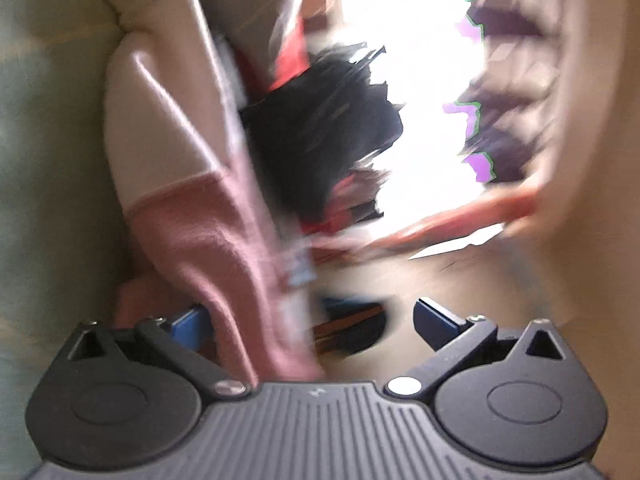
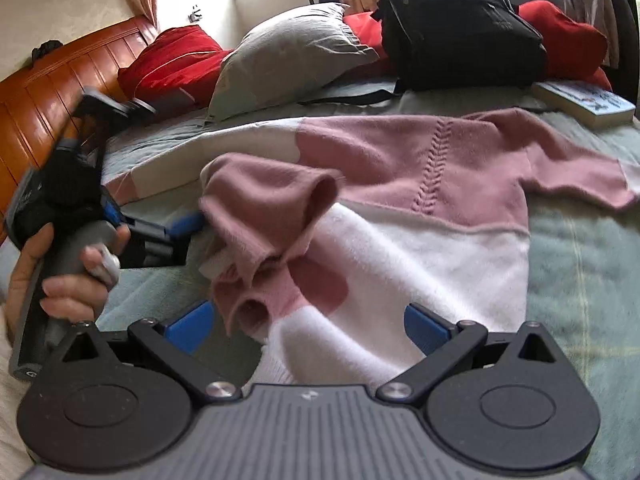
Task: Fold clothes
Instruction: 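Grasp the pink sleeve cuff with the left gripper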
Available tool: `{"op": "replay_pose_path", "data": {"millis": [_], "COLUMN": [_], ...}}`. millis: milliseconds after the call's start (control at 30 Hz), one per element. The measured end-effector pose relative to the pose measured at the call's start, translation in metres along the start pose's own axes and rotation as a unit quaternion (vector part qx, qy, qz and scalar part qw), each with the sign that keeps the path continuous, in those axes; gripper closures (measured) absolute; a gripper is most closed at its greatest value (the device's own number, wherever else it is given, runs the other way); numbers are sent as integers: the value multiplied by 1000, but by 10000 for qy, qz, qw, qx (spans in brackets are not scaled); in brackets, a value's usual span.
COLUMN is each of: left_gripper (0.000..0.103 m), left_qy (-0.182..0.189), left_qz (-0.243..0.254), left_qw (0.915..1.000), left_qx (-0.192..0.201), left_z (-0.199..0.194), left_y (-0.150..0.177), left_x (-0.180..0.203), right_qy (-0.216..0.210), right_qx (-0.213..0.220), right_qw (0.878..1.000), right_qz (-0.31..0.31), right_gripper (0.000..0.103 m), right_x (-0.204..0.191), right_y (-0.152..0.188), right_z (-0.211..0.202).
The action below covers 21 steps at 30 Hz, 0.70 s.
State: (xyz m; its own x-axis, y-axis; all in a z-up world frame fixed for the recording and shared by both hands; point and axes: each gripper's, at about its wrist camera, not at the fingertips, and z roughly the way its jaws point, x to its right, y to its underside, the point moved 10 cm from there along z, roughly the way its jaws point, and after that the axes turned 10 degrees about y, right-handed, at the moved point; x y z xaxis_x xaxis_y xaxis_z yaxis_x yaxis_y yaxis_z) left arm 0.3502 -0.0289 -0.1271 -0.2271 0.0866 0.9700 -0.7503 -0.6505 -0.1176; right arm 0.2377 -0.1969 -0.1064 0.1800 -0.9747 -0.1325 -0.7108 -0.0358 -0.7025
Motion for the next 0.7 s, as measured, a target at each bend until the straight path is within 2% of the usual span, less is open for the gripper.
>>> {"op": "replay_pose_path", "data": {"millis": [33, 133, 233, 300, 367, 400, 433, 467, 500, 533, 700], "left_gripper": [1, 1, 1, 1, 8, 17, 31, 41, 63, 77, 79], "left_qy": [160, 18, 79, -134, -453, -596, -740, -884, -1027, -1170, -1620], "left_qz": [-215, -682, -585, -365, -10, 34, 77, 121, 164, 208, 376], "left_qw": [9996, 9977, 9982, 9991, 9986, 9980, 9971, 9960, 9946, 9929, 9860], "left_qx": [91, 12, -67, -182, -268, -213, -159, -104, -50, 5, 101], "left_z": [-1, 4, 11, 19, 23, 22, 21, 20, 19, 18, 18], "left_y": [-1, 5, 7, 9, 12, 12, 12, 11, 11, 11, 11], "left_x": [-7, -41, -47, -48, -48, -51, -54, -58, -61, -64, -62], "right_qy": [4, 36, 34, 41, 50, 48, 42, 37, 35, 32, 100], "right_qx": [-9, -19, -55, -106, -161, -178, -188, -198, -207, -218, -329], "right_qw": [10000, 10000, 10000, 9999, 9998, 9998, 9997, 9997, 9997, 9997, 9991], "right_qz": [15, 20, 41, 64, 96, 110, 119, 127, 133, 138, 249], "right_gripper": [0, 0, 0, 0, 0, 0, 0, 0, 0, 0, 0], "right_x": [0, 2, 3, 4, 5, 5, 5, 6, 6, 8, 18], "right_y": [1, 1, 3, 5, 8, 9, 10, 11, 12, 14, 22], "right_z": [0, 1, 3, 6, 9, 10, 10, 11, 11, 11, 15]}}
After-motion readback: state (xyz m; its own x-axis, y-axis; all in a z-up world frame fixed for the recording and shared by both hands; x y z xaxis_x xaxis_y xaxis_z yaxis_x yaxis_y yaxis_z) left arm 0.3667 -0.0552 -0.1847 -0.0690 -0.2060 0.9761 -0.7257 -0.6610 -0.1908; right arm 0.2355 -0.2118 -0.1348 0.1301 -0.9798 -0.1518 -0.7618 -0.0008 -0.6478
